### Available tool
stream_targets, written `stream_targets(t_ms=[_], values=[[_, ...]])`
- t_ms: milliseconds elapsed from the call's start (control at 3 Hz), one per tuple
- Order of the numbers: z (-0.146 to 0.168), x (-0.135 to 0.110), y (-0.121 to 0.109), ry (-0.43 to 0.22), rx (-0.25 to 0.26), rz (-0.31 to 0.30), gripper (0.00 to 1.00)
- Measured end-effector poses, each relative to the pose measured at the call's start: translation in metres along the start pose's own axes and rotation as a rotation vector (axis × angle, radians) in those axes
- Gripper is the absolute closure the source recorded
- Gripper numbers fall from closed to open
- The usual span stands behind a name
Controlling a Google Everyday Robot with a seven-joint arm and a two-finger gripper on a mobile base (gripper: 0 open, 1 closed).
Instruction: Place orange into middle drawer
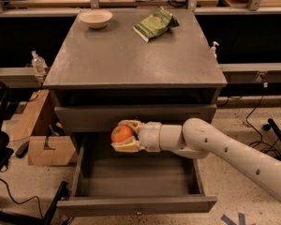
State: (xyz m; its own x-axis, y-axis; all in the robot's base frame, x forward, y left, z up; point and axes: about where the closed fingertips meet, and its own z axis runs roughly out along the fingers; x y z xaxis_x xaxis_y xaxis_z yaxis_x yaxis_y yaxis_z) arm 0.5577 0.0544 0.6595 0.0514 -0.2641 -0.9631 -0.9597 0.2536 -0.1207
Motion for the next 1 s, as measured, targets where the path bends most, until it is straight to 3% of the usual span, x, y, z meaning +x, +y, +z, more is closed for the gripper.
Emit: stream_targets(t_ms=[333, 667, 1000], values=[[0.045, 0.022, 0.022, -0.05, -0.128, -0.056, 1.0], [0.088, 0.075, 0.047, -0.037, -0.238, -0.075, 1.0], [0.104, 0.122, 0.058, -0.003, -0.251, -0.026, 1.0]])
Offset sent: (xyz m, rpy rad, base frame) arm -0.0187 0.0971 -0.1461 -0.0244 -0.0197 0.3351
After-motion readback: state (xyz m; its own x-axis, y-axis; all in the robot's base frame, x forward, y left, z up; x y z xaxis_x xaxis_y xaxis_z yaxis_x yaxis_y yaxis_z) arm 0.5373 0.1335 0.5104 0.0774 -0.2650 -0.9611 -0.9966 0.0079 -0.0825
